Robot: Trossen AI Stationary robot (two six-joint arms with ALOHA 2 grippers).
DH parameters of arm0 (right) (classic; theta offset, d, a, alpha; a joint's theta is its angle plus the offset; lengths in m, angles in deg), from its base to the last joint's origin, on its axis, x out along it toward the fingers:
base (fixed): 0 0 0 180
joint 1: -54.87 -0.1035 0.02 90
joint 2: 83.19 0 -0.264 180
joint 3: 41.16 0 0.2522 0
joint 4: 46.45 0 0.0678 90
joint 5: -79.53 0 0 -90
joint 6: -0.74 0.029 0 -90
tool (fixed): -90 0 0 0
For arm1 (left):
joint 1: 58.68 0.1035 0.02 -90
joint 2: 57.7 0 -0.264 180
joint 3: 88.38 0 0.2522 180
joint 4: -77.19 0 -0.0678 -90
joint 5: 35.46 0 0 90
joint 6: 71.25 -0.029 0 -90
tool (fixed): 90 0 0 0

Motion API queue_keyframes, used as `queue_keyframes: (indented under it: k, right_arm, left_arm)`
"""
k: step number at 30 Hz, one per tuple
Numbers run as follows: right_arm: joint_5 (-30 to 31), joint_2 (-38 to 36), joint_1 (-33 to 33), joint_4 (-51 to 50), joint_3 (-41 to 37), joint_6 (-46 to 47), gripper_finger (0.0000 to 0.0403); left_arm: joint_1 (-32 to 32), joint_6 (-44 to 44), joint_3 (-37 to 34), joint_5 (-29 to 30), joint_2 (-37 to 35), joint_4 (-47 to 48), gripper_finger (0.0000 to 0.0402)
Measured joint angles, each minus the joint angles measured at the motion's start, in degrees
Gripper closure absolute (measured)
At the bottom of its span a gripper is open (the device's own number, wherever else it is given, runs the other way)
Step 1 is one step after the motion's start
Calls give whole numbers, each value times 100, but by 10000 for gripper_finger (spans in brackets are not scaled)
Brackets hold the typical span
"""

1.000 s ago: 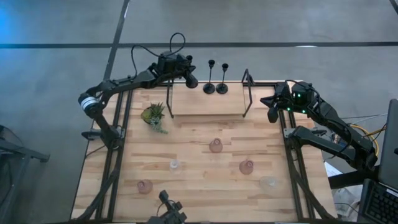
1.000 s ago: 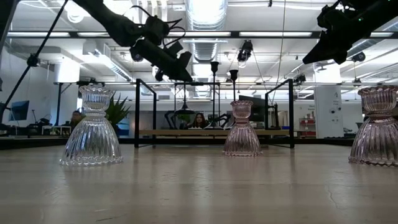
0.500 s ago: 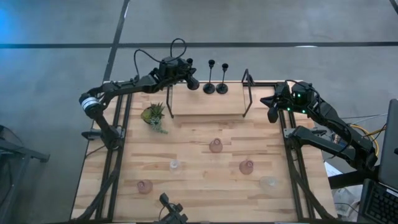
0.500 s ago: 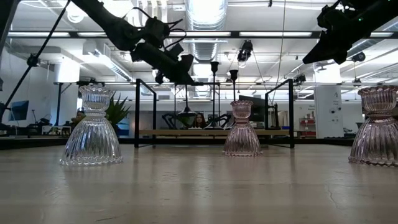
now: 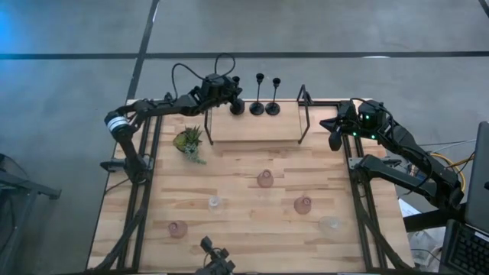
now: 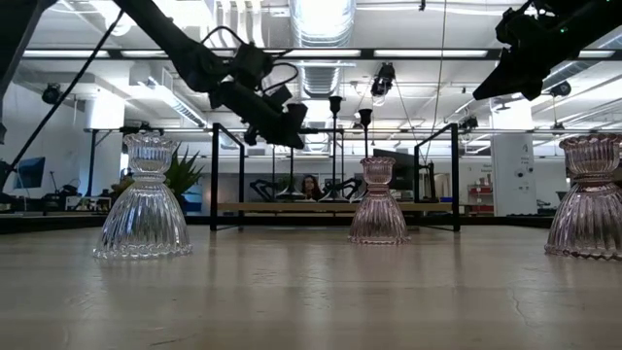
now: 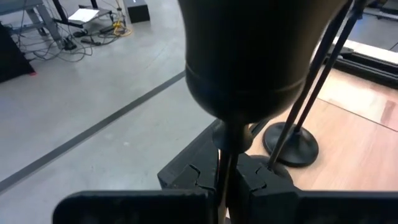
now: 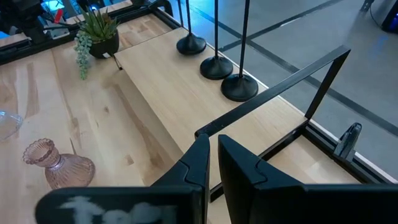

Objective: Pick & Place candle stick holders
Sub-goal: Put the black candle holder on the shelf aligned with the other black candle holder

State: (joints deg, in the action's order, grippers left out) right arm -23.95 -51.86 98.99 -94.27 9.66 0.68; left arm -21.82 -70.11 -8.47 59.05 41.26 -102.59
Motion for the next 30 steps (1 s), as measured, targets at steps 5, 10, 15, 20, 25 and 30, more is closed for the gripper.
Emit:
queue_keyframes:
  k: [5,10,15,20,25,30]
  right_arm:
    - [1,0,1,0,0,-8,374]
    - [0,-1,0,1,0,-5,374]
    - [0,0,2,2,0,-5,374]
    - [1,-2,0,2,0,-3,374]
    - [0,-2,0,2,0,0,374]
    - [0,-1,0,2,0,2,374]
  left_arm:
    - [-2,1,2,14,78,-186,391]
    - [-2,1,2,12,106,-248,391]
    - [-13,8,2,12,107,-271,391]
    - [-22,46,2,14,109,-295,391]
    - [-24,51,2,60,109,-295,391]
    - [-31,126,2,127,109,-299,391]
